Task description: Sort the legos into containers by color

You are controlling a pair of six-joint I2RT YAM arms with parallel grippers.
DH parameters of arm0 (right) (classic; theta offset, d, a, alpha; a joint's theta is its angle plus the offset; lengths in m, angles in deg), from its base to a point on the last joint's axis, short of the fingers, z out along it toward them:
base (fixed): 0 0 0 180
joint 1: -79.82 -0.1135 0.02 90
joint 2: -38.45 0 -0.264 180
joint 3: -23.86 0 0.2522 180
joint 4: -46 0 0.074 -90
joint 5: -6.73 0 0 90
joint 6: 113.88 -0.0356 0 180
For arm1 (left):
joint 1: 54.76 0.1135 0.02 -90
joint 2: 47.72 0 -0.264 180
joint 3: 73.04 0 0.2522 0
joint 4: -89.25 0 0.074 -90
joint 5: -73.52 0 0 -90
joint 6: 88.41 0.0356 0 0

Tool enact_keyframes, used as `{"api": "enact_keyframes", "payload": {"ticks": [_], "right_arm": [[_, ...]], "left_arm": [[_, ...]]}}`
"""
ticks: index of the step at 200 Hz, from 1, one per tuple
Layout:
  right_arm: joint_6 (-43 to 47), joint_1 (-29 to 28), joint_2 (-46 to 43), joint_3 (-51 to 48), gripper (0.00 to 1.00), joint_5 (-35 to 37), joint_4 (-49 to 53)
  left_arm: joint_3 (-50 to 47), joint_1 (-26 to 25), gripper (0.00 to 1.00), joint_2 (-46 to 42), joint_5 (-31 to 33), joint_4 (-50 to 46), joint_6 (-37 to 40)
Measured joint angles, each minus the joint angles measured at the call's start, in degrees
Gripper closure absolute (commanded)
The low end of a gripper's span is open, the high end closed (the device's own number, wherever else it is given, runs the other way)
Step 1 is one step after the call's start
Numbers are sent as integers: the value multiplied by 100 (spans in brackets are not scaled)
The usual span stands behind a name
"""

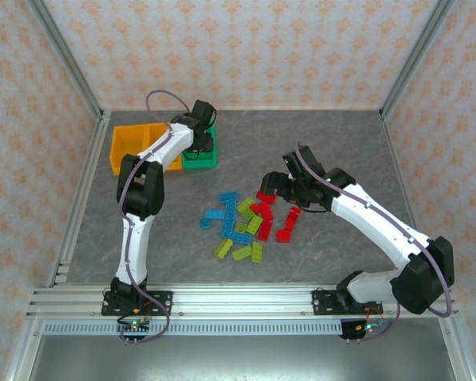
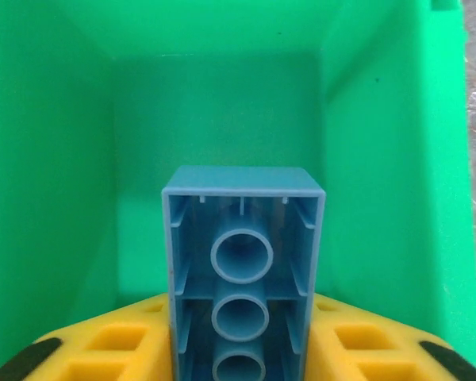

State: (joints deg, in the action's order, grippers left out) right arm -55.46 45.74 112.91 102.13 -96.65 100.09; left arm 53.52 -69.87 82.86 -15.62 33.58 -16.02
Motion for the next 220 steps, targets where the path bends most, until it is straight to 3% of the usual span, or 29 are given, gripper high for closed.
{"api": "enact_keyframes", "payload": {"ticks": [29,56,83,112,136,162,197,220], "right_arm": [[-70,0,-66,-2,11,61,-2],[-101,0,-96,-26,11,195,-39],[131,0,59,-50,11,358,-142],[739,13,955,216,10,444,-164],[1362,42,2107,761,10,387,-166],[1818,138,3069,1126,14,323,-199],[2076,315,3617,1296,19,31,-210],[2164,317,3674,1346,29,-42,-225]], "left_arm": [[35,0,51,-111,-52,-107,13],[-387,-9,54,-761,-330,-125,13],[-1497,-160,54,-2424,-645,-26,39],[-2465,-817,53,-4271,-767,59,400],[-3436,-1388,44,-5462,-866,111,903],[-4476,-1462,36,-6223,-883,55,1263],[-4990,-1451,10,-6714,-743,-122,1423],[-4990,-1451,2,-6916,-638,-118,1508]]}}
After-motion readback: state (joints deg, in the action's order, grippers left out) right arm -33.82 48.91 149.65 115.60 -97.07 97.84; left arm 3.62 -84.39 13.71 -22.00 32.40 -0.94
